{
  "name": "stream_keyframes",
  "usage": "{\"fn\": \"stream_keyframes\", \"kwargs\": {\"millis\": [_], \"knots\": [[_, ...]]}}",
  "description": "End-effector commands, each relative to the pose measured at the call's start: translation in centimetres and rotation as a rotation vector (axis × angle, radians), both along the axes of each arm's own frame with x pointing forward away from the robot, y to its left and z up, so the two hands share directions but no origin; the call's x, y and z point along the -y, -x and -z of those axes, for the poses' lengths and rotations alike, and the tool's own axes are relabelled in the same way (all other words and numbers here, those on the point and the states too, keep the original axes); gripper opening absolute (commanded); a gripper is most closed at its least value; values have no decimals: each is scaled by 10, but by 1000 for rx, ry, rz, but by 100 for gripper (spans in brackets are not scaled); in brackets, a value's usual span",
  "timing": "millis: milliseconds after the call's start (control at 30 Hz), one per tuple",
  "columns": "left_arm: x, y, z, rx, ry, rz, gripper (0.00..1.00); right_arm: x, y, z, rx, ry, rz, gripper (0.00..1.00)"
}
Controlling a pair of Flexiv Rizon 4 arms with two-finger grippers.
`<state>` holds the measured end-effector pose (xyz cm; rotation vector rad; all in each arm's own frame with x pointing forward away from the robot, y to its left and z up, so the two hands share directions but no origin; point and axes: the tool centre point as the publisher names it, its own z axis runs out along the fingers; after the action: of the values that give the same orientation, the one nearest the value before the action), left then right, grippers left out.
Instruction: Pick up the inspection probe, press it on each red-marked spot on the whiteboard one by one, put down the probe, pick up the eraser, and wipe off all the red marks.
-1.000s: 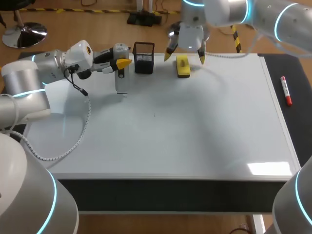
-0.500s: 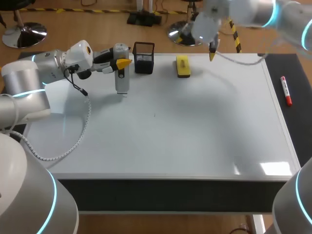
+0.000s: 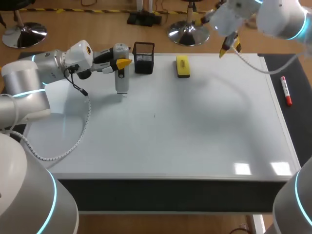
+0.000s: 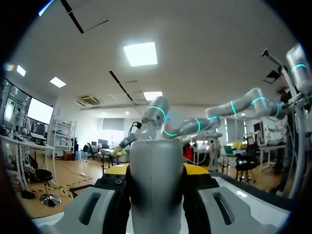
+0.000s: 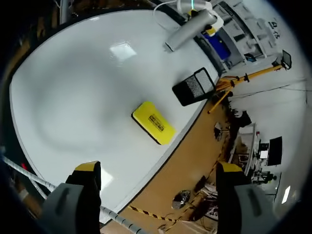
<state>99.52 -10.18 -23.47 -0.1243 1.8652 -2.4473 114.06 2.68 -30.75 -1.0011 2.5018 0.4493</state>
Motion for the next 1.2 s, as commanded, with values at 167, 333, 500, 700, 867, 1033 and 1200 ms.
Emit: {"fn": "stream_keyframes", "kwargs": {"millis": [167, 333, 500, 700, 867, 1033, 1200], "knots": [[0, 0, 0, 1, 1, 0, 0, 9, 7, -29, -37, -55, 122, 100], [0, 0, 0, 1, 1, 0, 0, 15, 10, -40, -53, -122, 158, 100], [0, 0, 0, 1, 1, 0, 0, 24, 16, -46, -57, -199, 195, 100], [0, 0, 0, 1, 1, 0, 0, 33, 21, -51, -73, -194, 223, 100], [0, 0, 0, 1, 1, 0, 0, 37, 26, -54, -76, -171, 236, 100], [0, 0, 0, 1, 1, 0, 0, 38, 27, -56, -78, -143, 241, 100], [0, 0, 0, 1, 1, 0, 0, 38, 27, -56, -78, -143, 241, 100]]}}
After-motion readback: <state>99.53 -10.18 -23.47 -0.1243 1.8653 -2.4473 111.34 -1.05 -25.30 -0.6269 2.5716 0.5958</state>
